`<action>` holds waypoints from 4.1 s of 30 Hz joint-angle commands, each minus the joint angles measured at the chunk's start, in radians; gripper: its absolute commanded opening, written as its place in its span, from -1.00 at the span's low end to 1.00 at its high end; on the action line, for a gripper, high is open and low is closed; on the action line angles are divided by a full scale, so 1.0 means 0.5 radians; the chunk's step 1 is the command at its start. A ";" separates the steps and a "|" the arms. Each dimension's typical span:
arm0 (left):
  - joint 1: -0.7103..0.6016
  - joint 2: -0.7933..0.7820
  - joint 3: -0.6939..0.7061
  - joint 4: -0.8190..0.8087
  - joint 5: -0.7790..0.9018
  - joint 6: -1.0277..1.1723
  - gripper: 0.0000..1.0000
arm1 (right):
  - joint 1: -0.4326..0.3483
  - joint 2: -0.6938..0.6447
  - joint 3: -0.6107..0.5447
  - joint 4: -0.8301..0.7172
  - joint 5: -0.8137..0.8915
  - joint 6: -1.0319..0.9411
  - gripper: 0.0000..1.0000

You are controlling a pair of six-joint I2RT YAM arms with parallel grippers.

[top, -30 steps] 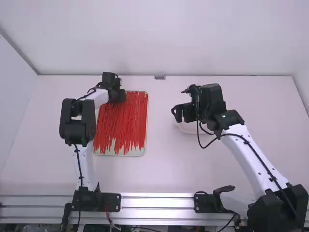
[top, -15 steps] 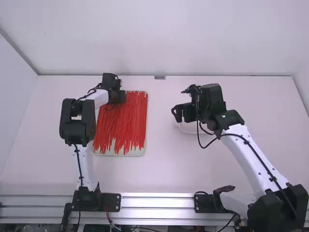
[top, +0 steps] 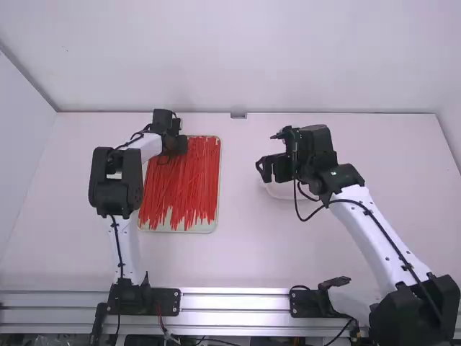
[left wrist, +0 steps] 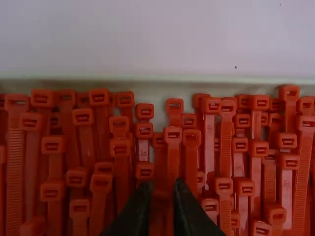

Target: Fasten the cable tie

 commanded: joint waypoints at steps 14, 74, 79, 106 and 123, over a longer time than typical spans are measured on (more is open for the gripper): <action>0.002 0.016 -0.028 -0.016 -0.046 0.008 -0.96 | -0.011 0.001 0.063 0.001 0.001 0.005 0.99; -0.292 -0.626 1.491 -1.843 -0.369 0.009 -0.96 | 0.043 0.000 0.063 0.089 -0.020 -0.002 0.99; -0.283 -0.678 1.491 -1.998 -0.370 0.007 -0.96 | 0.045 0.000 0.063 0.075 -0.020 -0.002 0.99; -0.329 -1.632 0.977 -2.193 -0.572 -0.243 -0.96 | 0.044 0.001 0.063 0.081 -0.206 -0.001 0.98; -0.327 -2.358 -0.593 -0.755 -0.121 -0.436 -0.96 | 0.185 0.001 0.063 0.493 -0.750 0.055 0.99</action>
